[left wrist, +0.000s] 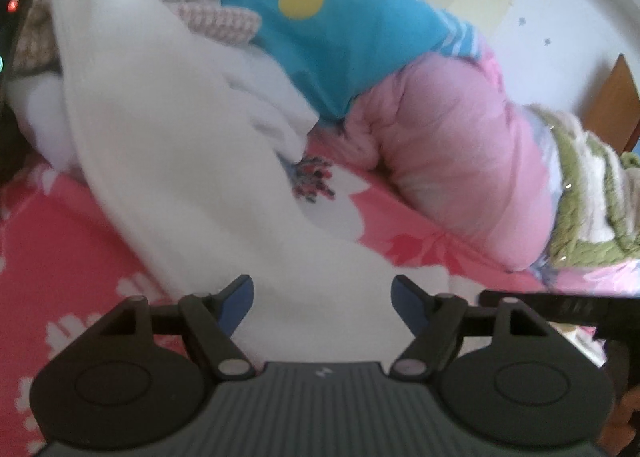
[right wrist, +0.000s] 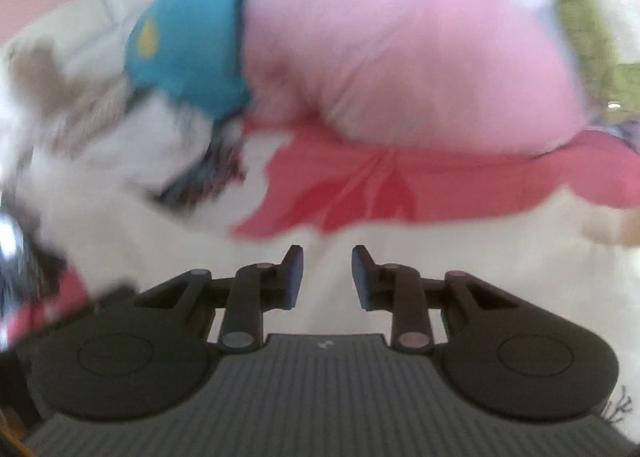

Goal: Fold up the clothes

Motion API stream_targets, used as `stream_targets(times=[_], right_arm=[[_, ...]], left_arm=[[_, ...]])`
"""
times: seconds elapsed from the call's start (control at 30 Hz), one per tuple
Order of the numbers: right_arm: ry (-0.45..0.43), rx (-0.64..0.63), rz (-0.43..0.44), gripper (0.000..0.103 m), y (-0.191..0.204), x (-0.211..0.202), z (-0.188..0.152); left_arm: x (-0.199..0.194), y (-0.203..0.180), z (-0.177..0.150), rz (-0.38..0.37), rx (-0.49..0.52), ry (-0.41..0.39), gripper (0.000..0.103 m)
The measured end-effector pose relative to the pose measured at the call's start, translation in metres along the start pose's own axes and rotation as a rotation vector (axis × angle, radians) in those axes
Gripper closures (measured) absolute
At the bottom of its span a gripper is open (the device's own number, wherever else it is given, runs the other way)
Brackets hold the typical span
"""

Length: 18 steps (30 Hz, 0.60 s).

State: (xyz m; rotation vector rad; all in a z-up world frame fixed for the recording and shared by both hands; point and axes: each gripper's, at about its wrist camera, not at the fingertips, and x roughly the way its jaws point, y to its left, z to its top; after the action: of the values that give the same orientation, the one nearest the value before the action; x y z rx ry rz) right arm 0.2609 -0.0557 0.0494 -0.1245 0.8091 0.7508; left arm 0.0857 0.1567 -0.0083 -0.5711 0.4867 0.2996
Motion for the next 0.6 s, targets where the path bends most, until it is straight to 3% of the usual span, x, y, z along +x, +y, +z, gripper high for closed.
stream_targets(times=[0.13,0.23,0.33,0.5,0.6], right_arm=[[0.090,-0.181,-0.013,0.077,0.037,0.049,-0.010],[0.071,-0.195,-0.046,0.077,0.046,0.075,-0.003],[0.039,-0.096,-0.041,0.077,0.037,0.082,0.006],[-0.014,0.195,0.048,0.078,0.000,0.058,0.006],[-0.025,0.267,0.039,0.077,-0.013,0.043,0.008]], left_arm=[[0.008,0.001,-0.001,0.023,0.002,0.008,0.027],[0.010,0.002,-0.003,0.031,0.007,0.009,0.027],[0.010,0.001,-0.003,0.040,0.015,0.005,0.027],[0.008,0.007,0.000,0.062,-0.013,-0.014,0.027],[0.008,0.011,0.003,0.064,-0.043,-0.015,0.027]])
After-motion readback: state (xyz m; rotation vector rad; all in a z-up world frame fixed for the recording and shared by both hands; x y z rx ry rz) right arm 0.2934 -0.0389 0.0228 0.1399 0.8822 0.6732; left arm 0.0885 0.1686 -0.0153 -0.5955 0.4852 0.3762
